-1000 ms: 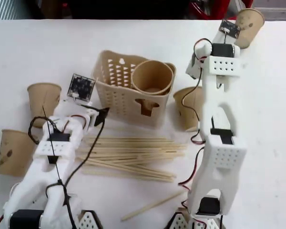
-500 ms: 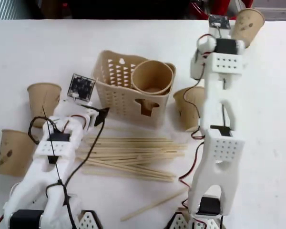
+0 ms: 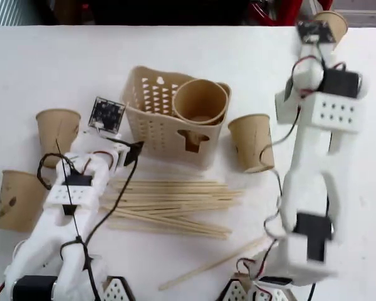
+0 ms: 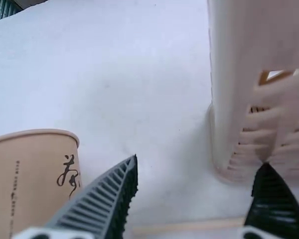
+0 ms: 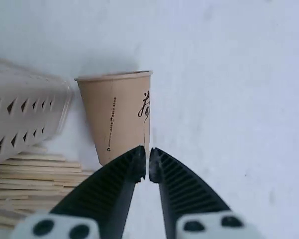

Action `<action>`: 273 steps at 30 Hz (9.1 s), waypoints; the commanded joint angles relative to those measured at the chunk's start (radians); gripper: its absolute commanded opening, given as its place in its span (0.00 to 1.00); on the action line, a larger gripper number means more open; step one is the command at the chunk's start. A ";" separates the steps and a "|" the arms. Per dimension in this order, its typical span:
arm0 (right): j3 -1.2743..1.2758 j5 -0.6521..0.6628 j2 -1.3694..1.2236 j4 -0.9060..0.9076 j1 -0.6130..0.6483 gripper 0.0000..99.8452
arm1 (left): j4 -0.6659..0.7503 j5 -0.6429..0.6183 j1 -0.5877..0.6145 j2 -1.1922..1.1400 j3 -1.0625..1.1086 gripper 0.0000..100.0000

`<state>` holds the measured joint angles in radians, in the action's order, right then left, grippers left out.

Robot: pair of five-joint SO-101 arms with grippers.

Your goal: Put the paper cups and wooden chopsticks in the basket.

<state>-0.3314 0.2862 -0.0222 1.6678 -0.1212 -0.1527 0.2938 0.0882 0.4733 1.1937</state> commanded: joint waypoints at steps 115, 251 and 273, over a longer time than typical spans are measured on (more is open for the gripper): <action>0.552 0.009 0.357 -0.283 -0.162 0.17 | 0.023 -0.006 0.015 0.002 -0.009 0.35; 1.749 0.232 1.514 -0.518 0.027 0.02 | -1.369 0.089 0.590 -0.412 -1.191 0.35; 1.982 0.232 1.822 -0.521 0.036 0.02 | -1.619 -0.041 0.591 -0.858 -1.683 0.36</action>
<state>1.6464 0.5086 1.7975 1.1799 -0.0844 -1.7683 0.2693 0.6866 -0.3859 -0.4557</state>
